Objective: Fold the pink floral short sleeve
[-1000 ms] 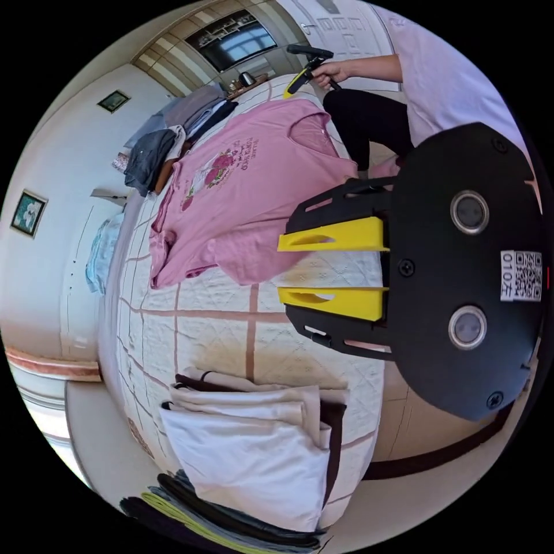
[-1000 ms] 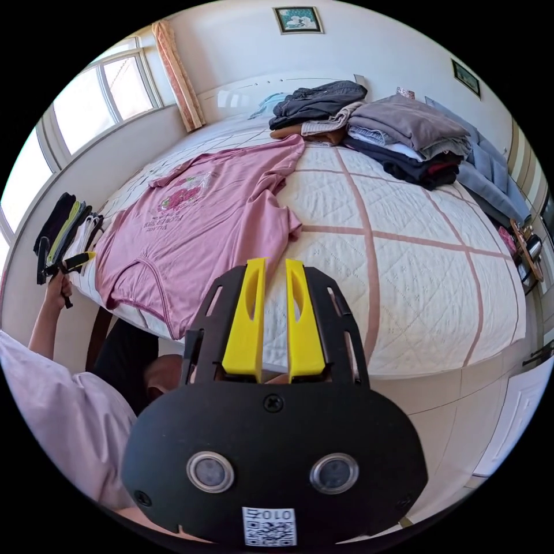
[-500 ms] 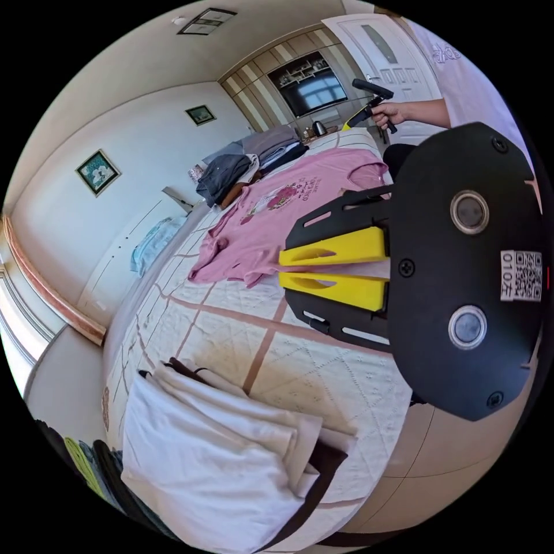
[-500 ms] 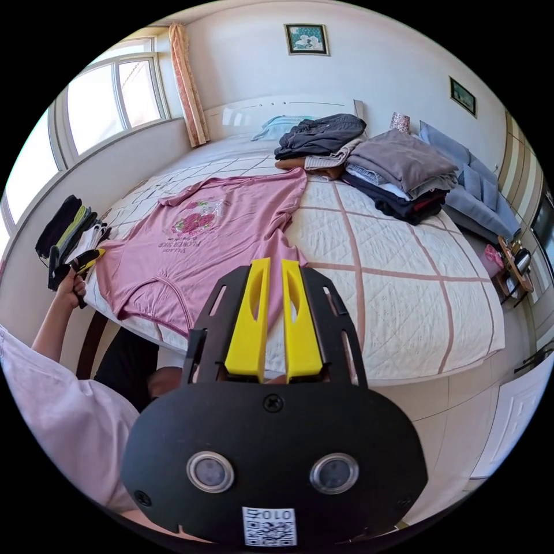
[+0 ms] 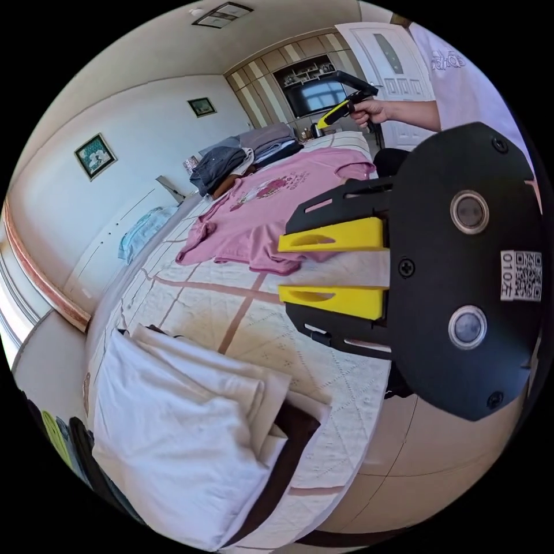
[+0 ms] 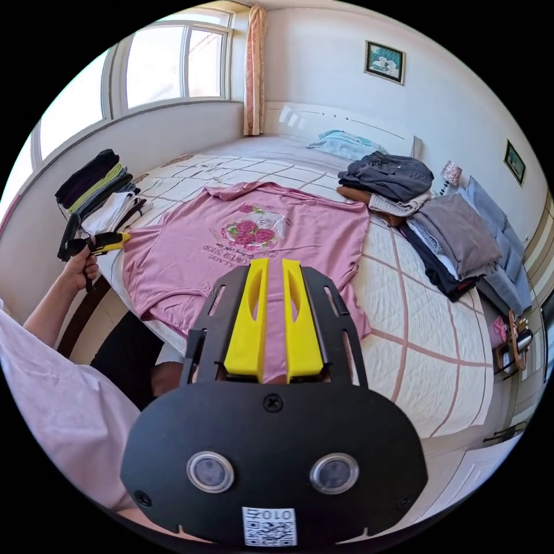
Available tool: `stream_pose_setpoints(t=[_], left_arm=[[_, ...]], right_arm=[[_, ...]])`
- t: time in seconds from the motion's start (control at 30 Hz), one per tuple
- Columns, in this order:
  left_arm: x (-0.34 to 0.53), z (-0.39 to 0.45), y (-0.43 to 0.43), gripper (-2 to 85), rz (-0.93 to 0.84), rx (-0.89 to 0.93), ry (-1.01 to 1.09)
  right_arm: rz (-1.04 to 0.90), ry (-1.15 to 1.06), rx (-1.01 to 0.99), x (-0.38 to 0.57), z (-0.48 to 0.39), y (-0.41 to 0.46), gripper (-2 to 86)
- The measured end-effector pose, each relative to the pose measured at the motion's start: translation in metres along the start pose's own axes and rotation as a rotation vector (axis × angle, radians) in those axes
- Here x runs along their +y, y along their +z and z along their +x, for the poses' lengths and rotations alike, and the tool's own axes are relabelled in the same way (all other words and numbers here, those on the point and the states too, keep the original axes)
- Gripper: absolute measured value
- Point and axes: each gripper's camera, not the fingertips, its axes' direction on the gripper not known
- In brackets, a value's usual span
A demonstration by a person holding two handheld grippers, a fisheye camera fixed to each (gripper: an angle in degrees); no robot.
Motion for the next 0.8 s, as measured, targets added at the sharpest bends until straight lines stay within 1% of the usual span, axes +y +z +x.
stream_pose_setpoints(t=[0.1, 0.2, 0.23, 0.3, 0.37, 0.43, 0.5, 0.53, 0.57, 0.6, 0.67, 0.8], left_arm=[[-0.002, -0.003, 0.012, 6.0, -0.003, 0.057, -0.026], [0.004, -0.001, 0.008, 3.8, 0.099, 0.134, -0.036], [0.007, 0.006, 0.003, 2.8, 0.146, 0.12, -0.039], [0.005, 0.031, 0.002, 1.7, 0.166, 0.048, 0.037], [0.0, 0.088, 0.02, 0.9, 0.098, -0.064, 0.243], [0.001, 0.118, 0.039, 0.6, 0.063, -0.127, 0.323], [0.004, 0.121, 0.054, 0.5, 0.053, -0.096, 0.294], [0.007, 0.112, 0.062, 0.5, 0.046, -0.054, 0.24], [0.011, 0.104, 0.067, 0.6, 0.038, -0.056, 0.205], [0.013, 0.101, 0.068, 0.6, 0.038, -0.081, 0.199], [0.027, 0.092, 0.062, 0.8, 0.059, -0.243, 0.209], [0.048, 0.066, 0.054, 1.3, 0.054, -0.332, 0.149]], right_arm=[[-0.008, 0.022, -0.052, 0.003, 0.002, 0.005, 6.0], [-0.016, 0.023, -0.026, 0.01, 0.005, 0.003, 6.0], [-0.016, 0.025, -0.022, 0.012, 0.006, 0.001, 6.0], [-0.015, 0.048, -0.029, 0.02, 0.015, -0.003, 5.9], [-0.021, 0.072, -0.038, 0.026, 0.023, -0.003, 6.0], [-0.045, 0.101, -0.039, 0.031, 0.032, 0.0, 6.4], [-0.042, 0.136, -0.018, 0.041, 0.041, -0.002, 7.5], [-0.041, 0.14, -0.015, 0.044, 0.044, -0.003, 7.8], [-0.049, 0.141, -0.011, 0.05, 0.047, -0.005, 8.2], [-0.072, 0.132, -0.006, 0.056, 0.05, -0.006, 8.4], [-0.116, 0.117, 0.003, 0.067, 0.053, -0.004, 8.6], [-0.181, 0.123, -0.032, 0.091, 0.054, 0.006, 8.5]])
